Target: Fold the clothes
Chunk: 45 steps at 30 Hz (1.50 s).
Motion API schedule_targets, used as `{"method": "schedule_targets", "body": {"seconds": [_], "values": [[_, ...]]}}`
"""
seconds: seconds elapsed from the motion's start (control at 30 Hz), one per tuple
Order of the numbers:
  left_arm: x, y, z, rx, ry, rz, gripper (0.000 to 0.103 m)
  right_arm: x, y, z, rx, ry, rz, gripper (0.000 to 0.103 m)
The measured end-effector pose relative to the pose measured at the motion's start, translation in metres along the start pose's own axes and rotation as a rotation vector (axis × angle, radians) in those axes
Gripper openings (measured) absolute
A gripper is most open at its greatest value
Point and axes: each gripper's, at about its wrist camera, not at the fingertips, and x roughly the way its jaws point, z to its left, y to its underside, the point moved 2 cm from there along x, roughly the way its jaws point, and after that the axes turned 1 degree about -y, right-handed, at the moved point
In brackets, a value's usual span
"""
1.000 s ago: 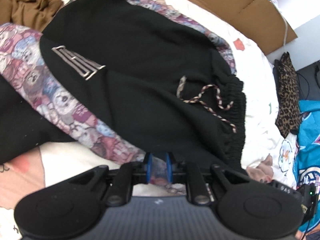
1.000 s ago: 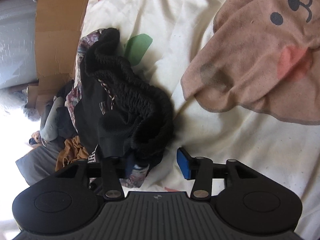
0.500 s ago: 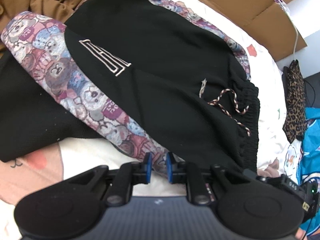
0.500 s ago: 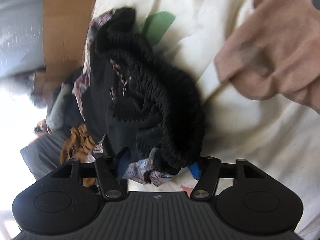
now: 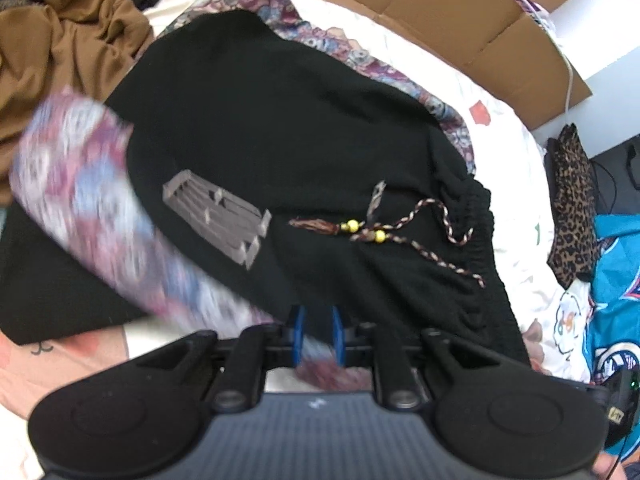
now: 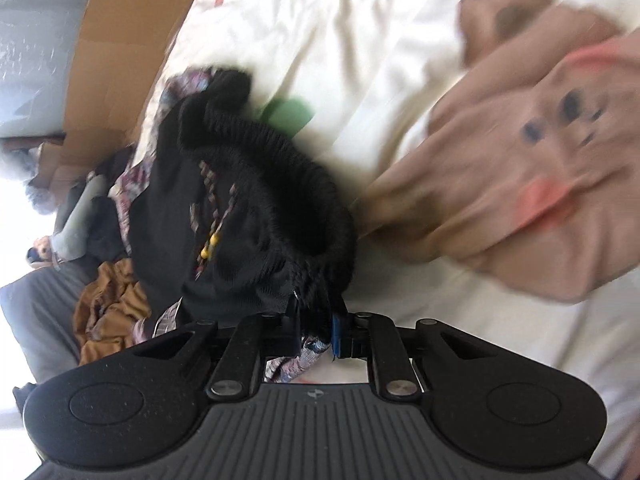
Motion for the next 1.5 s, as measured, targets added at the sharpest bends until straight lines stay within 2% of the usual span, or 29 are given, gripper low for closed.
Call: {"method": "schedule_targets", "body": {"seconds": [0.33, 0.67, 0.77, 1.0, 1.27, 1.5], "values": [[-0.006, -0.009, -0.001, 0.026, -0.02, -0.017, 0.015, -0.035, -0.042, 0.005, -0.085, 0.144, -0.042, 0.012], [-0.01, -0.017, -0.006, 0.049, -0.079, -0.013, 0.015, -0.072, -0.112, 0.028, -0.155, 0.301, -0.082, 0.012], [-0.008, -0.025, -0.016, 0.041, -0.071, -0.016, 0.015, -0.081, -0.135, 0.034, -0.195, 0.343, -0.061, 0.012], [0.001, -0.042, -0.034, 0.091, -0.072, -0.019, 0.016, -0.091, -0.189, 0.062, -0.332, 0.418, 0.01, 0.012], [0.012, -0.06, -0.042, 0.101, -0.066, -0.018, 0.016, -0.094, -0.227, 0.098, -0.424, 0.481, 0.009, 0.012], [0.015, -0.079, -0.042, 0.125, -0.065, -0.025, 0.016, -0.111, -0.251, 0.141, -0.52, 0.476, 0.0, 0.012]]}}
